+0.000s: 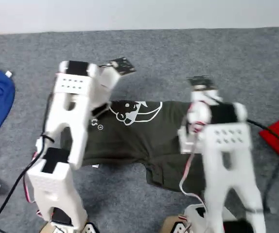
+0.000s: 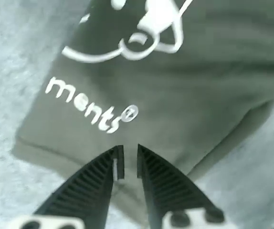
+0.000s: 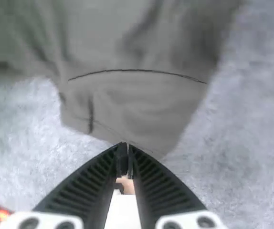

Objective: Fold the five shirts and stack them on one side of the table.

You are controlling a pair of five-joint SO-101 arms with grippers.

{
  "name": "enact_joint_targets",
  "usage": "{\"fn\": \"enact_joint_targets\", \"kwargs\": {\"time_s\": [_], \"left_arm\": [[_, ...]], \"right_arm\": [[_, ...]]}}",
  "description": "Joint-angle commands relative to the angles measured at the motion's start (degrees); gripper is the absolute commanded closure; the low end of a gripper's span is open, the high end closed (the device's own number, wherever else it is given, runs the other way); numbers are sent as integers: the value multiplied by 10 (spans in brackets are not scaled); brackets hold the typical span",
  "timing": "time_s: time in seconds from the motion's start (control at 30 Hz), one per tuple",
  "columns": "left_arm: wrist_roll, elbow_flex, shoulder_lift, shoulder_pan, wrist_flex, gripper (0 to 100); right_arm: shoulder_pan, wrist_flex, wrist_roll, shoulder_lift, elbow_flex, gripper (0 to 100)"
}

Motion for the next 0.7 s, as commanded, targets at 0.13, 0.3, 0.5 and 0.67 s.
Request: {"fn": "enact_joint_targets", "kwargs": {"time_s": [0.13,0.3,0.5,0.67], "left_arm": [[148,-23,-11,142,17,997],[202,-24,-11,220,16,997],[210,-21,-5,321,16,997],[191,14,-4,382,-5,997]], "right_arm": [[200,22,6,-152,29,989],[366,21,47,-160,60,985],[554,-29,199,-160,105,987],[648,-54,251,-161,115,988]]}}
